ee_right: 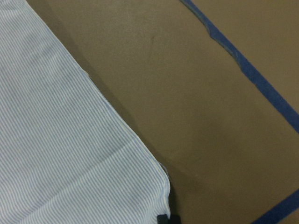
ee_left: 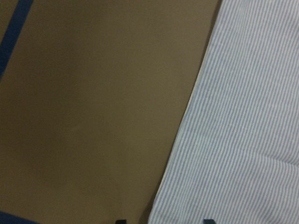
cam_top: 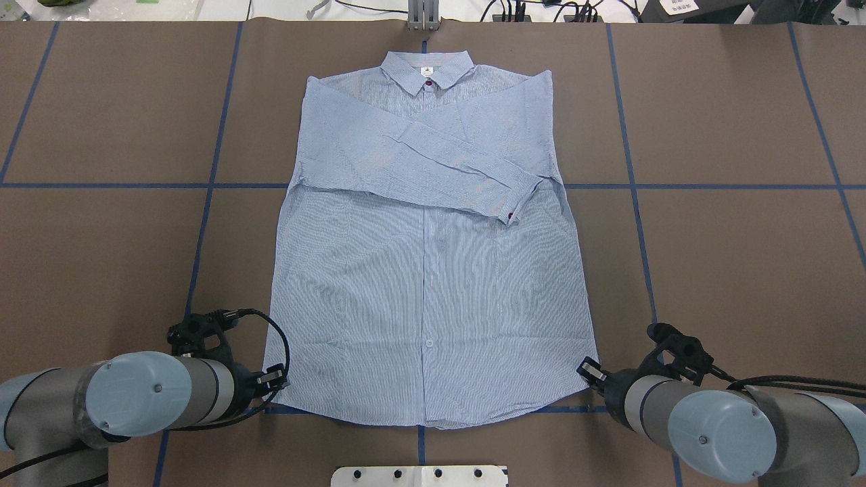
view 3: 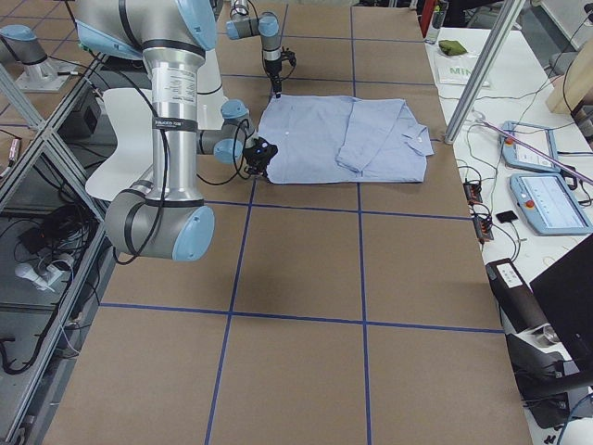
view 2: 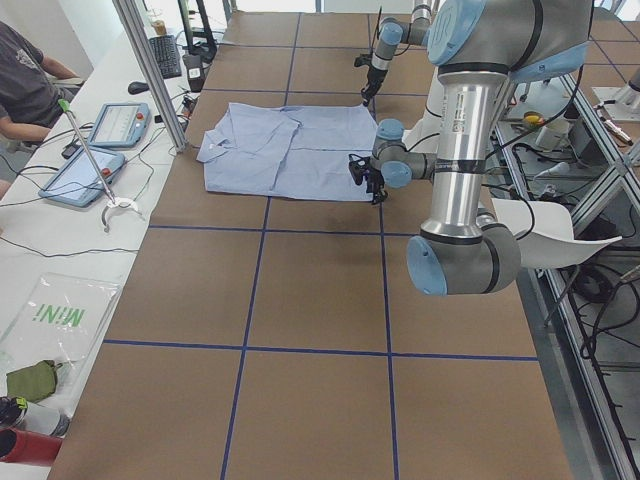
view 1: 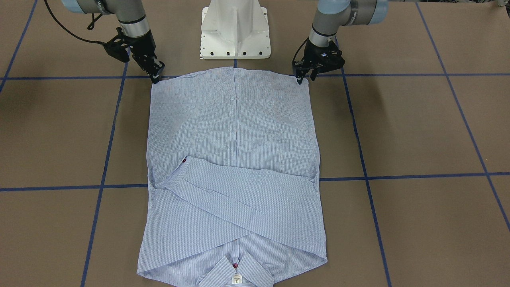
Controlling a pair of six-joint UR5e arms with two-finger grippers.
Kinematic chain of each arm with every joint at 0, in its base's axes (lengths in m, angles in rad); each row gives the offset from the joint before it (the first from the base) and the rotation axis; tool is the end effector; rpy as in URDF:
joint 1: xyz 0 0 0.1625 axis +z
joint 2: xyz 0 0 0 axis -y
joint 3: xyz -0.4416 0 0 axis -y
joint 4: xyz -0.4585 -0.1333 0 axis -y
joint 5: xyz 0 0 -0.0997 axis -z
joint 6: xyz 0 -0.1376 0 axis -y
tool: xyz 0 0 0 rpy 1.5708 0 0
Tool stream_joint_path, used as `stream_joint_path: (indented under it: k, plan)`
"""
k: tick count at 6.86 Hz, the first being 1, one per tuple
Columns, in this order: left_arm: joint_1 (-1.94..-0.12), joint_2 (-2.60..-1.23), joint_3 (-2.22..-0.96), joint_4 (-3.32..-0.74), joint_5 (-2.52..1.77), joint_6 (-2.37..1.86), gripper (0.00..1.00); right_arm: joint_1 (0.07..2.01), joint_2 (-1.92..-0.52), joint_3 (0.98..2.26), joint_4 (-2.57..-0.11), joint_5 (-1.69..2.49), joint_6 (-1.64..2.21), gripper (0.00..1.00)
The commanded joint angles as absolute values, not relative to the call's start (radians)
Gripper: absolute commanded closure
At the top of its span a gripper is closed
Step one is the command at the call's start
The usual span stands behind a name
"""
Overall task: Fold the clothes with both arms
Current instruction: 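Pinch both hem corners with the left and right grippers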
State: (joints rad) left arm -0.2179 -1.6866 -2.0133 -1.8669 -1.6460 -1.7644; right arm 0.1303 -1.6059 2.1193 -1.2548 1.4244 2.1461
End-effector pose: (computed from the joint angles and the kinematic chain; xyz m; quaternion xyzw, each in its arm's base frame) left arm 0.5679 -0.2517 0.3732 -0.0292 0.4144 -0.1706 0.8935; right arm -0.5270 -0.2237 0.3970 -0.0234 -0.4067 0.3430 0.8464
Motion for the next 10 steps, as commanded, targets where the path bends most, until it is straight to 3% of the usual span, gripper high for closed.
stream_joint_path:
  k: [1, 2, 6, 10]
  plan:
    - [-0.218, -1.698, -2.005, -1.867, -1.646, -1.767, 0.75, 0.13, -1.606, 2.118, -1.255, 1.424, 2.146, 1.0]
    - [-0.219, -1.697, -2.006, -1.867, -1.647, -1.767, 1.0, 0.13, -1.606, 2.118, -1.255, 1.425, 2.146, 1.0]
    - [-0.235, -1.662, -2.113, -1.862, -1.655, -1.766, 1.0, 0.124, -1.606, 2.141, -1.256, 1.424, 2.146, 1.0]
    - [-0.238, -1.58, -2.299, -1.856, -1.695, -1.782, 1.0, 0.092, -1.735, 2.331, -1.256, 1.424, 2.149, 1.0]
